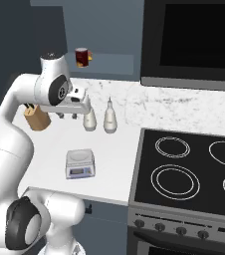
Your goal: Pick the canned food and place it on the digital scale for weighing, and close the cabinet.
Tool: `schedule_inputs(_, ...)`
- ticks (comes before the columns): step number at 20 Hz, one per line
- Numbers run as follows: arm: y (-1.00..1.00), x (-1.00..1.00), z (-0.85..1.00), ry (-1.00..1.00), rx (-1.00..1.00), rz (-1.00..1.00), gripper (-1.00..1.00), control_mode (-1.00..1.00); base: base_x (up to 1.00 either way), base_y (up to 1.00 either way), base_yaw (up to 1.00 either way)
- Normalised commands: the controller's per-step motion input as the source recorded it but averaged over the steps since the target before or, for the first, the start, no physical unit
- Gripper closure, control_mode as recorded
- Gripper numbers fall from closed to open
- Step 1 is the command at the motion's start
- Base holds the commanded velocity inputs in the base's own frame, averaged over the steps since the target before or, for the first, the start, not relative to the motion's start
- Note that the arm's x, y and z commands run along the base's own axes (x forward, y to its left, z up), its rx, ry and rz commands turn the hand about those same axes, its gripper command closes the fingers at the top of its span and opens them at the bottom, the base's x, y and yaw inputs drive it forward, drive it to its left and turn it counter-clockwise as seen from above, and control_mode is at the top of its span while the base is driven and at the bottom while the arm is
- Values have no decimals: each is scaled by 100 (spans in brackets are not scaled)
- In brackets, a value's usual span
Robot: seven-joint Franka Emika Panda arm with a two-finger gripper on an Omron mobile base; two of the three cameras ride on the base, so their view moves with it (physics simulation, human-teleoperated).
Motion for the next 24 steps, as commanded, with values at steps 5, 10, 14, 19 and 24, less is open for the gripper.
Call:
schedule_inputs(5, 1, -50, 0, -5, 0, 1, -100, -100, 0, 0, 0)
schedule_inputs(10, 1, -65, 13, -25, -1, 3, -100, -100, 0, 0, 0)
schedule_inputs(14, 0, -43, 49, -28, 0, 0, -100, -100, 0, 0, 0)
schedule_inputs(19, 0, -24, 69, -18, 0, 0, -100, -100, 0, 0, 0)
schedule_inputs(24, 0, -9, 66, -15, 0, 0, -100, -100, 0, 0, 0)
